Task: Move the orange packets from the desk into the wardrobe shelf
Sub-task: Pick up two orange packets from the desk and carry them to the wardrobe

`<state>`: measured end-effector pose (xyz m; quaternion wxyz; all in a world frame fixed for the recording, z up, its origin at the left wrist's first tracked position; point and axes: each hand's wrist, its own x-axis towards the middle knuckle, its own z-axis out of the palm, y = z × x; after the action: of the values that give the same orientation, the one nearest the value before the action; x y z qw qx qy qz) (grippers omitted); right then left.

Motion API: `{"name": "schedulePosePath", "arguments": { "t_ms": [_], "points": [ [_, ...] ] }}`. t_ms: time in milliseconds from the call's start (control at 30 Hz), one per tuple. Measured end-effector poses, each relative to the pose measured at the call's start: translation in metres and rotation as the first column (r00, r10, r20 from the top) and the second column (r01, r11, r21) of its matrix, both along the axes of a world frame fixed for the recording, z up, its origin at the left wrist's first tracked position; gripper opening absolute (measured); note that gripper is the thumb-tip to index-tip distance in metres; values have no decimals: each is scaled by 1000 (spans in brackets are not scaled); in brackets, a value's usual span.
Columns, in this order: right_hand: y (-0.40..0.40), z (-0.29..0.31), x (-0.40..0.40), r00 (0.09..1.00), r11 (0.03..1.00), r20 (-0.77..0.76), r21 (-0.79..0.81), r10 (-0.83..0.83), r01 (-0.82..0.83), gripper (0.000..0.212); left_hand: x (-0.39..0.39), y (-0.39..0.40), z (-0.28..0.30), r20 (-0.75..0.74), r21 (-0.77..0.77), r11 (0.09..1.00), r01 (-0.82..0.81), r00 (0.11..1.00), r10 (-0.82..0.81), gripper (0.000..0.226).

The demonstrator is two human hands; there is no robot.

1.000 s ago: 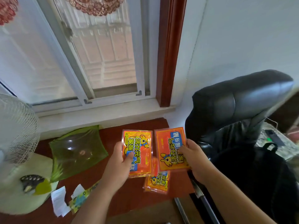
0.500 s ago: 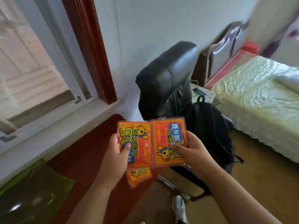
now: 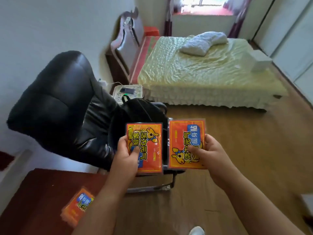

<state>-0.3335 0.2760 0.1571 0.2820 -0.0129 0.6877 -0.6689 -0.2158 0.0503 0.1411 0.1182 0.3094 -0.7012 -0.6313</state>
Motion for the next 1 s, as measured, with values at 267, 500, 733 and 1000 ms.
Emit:
{"name": "schedulePosePath", "arguments": {
  "t_ms": [267,500,733,1000],
  "points": [
    [140,-11,-40,946,946,-1,-10,-325,325,29,-107,112,16,-45,17,958,287,957,-286,33],
    [232,-17,-76,887,887,-3,-2,-461,461,28,-178,198,17,-45,38,923,384,923,-382,33],
    [299,-16,-108,838,837,-4,16,-546,546,28,-231,273,10,-28,81,873,481,877,-480,31],
    [348,-29,-154,740,739,18,79,-673,670,28,-323,329,-9,26,70,795,602,796,-605,33]
  ]
}}
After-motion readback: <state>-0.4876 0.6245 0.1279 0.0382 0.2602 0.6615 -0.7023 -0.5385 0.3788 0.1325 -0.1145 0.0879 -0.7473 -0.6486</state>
